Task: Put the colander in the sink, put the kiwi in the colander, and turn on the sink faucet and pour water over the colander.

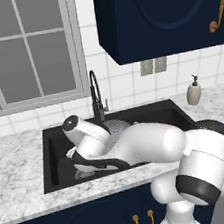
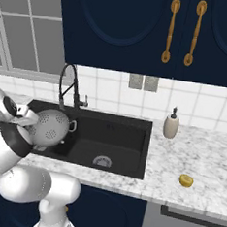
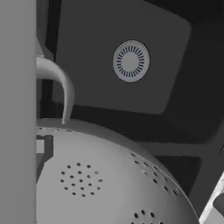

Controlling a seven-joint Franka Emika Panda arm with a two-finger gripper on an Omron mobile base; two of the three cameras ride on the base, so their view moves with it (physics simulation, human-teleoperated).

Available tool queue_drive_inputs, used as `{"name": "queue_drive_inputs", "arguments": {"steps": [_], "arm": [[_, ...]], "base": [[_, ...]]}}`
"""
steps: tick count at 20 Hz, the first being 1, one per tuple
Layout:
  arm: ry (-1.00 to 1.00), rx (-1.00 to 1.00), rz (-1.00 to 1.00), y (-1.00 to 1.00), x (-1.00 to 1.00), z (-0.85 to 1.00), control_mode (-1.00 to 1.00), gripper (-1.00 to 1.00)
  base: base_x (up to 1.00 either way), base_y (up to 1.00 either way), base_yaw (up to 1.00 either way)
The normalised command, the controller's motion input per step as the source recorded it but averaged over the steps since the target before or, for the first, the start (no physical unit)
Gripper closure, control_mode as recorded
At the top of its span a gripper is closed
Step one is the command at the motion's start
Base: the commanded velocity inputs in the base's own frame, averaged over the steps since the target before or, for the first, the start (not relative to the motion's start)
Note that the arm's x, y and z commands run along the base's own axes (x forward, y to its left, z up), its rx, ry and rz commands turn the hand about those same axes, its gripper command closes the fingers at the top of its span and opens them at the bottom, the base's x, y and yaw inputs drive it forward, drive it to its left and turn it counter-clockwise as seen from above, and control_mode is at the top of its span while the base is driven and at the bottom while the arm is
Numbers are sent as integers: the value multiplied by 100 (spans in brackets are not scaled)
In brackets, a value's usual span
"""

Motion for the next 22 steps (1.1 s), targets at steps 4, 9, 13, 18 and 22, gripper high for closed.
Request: {"name": "queue_drive_inputs", "arguments": {"steps": [4, 9, 13, 18, 22], "arm": [[0, -1, 0, 78, -4, 5, -100, 100], [0, -3, 0, 69, 0, 0, -100, 100], [0, -5, 1, 49, 15, -6, -100, 100], [6, -6, 5, 28, 51, -31, -100, 100], [10, -7, 7, 30, 39, -37, -100, 100]], "base": [[0, 0, 0], [0, 0, 0], [0, 0, 0], [0, 0, 0], [0, 0, 0]]}}
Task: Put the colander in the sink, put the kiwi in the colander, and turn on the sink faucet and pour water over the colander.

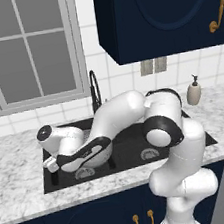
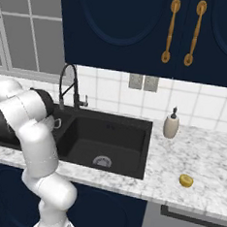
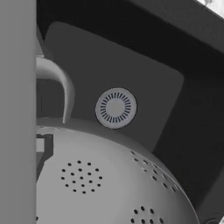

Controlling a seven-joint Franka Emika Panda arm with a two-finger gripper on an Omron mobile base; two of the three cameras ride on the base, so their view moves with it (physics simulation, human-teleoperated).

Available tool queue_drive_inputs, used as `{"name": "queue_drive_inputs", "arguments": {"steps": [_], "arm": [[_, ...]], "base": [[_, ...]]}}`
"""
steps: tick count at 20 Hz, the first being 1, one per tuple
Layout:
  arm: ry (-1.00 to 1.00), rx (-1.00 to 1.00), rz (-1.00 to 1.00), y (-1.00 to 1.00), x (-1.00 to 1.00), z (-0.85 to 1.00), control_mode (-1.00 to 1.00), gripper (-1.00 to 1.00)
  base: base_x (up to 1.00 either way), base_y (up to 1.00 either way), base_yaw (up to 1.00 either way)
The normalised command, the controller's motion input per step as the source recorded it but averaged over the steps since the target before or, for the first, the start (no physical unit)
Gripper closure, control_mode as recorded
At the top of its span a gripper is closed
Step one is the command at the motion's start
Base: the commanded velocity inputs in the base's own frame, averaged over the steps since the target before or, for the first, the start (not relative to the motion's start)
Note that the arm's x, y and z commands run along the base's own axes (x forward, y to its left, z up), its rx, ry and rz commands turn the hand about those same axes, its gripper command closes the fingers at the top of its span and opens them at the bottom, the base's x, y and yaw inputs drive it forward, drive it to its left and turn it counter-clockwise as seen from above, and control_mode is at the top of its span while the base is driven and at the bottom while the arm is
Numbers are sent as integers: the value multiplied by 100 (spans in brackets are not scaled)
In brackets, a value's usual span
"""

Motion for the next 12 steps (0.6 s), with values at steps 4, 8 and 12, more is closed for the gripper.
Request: {"name": "queue_drive_inputs", "arguments": {"steps": [4, 8, 12], "arm": [[8, -7, 9, 49, 5, -26, -100, 100], [4, -10, 9, 58, 8, -17, -100, 100], [4, -12, 7, 45, 33, -12, -100, 100]], "base": [[0, 0, 0], [0, 0, 0], [0, 0, 0]]}}
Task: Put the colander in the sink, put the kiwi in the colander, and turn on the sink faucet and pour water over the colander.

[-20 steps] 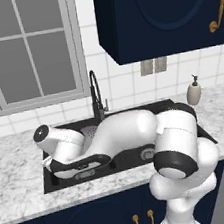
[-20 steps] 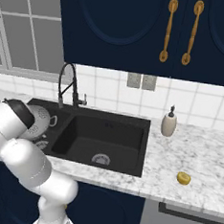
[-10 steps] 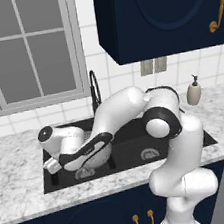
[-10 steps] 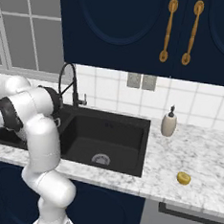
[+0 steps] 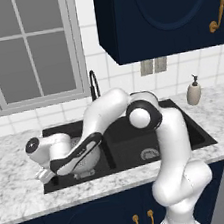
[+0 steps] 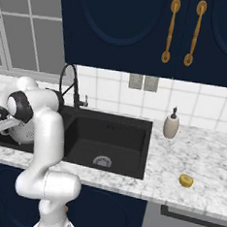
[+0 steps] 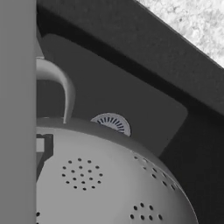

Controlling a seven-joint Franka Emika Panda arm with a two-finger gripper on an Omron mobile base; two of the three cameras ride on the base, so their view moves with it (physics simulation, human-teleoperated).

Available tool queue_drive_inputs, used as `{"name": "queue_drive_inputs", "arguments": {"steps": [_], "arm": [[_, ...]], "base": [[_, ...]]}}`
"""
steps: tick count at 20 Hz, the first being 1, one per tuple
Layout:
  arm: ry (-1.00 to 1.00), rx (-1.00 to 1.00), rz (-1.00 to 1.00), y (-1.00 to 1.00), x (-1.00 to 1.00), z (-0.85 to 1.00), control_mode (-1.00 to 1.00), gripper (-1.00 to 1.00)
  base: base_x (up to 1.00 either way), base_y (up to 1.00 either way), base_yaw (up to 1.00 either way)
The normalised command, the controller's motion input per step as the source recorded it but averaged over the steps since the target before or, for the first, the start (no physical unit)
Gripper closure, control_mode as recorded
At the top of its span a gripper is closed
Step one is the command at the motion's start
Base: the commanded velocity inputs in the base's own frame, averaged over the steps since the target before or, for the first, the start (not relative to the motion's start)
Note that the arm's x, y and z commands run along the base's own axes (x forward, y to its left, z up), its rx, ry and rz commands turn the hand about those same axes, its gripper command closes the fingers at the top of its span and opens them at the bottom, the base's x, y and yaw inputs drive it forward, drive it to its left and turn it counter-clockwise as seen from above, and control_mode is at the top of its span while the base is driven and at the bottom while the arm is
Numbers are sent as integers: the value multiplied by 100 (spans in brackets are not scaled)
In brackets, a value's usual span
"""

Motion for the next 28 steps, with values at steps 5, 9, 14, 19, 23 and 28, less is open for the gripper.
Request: {"name": "queue_drive_inputs", "arguments": {"steps": [5, 9, 14, 19, 23, 28], "arm": [[7, -8, 3, 5, 46, -12, -100, 100], [10, -1, 2, 0, 33, -6, -100, 100], [3, 0, 4, -10, 2, -6, -100, 100], [0, 5, 5, -41, -1, -5, -100, 100], [0, 16, 5, -44, 0, -7, -100, 100], [0, 20, 4, -36, 0, -15, -100, 100]], "base": [[0, 0, 0], [0, 0, 0], [0, 0, 0], [0, 0, 0], [0, 0, 0], [0, 0, 0]]}}
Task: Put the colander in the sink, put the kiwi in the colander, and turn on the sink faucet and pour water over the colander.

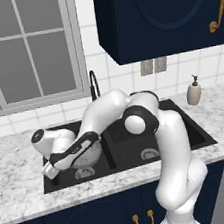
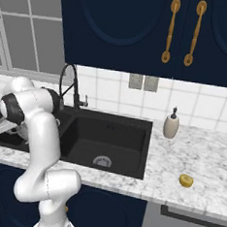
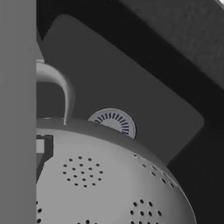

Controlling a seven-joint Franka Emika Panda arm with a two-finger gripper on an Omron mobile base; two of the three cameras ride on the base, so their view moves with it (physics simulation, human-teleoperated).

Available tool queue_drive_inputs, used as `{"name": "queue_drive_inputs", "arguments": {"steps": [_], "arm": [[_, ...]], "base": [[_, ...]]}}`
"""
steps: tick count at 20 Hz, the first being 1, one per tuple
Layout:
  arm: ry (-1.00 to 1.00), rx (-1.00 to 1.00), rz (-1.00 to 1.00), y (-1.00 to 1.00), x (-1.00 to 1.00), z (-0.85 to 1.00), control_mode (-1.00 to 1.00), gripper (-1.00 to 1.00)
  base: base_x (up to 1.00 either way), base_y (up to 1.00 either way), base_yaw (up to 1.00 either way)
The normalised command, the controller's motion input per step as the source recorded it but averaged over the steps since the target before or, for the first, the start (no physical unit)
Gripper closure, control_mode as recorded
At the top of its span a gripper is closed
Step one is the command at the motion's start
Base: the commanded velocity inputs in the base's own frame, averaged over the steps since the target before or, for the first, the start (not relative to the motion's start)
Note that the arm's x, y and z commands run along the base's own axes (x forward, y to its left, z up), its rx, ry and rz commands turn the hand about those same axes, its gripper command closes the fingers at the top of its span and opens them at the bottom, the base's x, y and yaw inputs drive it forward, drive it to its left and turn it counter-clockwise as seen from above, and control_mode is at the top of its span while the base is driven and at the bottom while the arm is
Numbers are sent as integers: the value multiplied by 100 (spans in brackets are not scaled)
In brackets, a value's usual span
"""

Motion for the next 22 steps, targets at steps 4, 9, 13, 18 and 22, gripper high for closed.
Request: {"name": "queue_drive_inputs", "arguments": {"steps": [4, 9, 13, 18, 22], "arm": [[0, 8, 9, -7, 0, -18, -100, 100], [3, 3, 8, 0, 2, -22, -100, 100], [9, 3, 5, 0, 15, -13, -100, 100], [11, 2, 2, 0, 17, -18, -100, 100], [11, 0, 1, 5, 29, -29, -100, 100]], "base": [[0, 0, 0], [0, 0, 0], [0, 0, 0], [0, 0, 0], [0, 0, 0]]}}
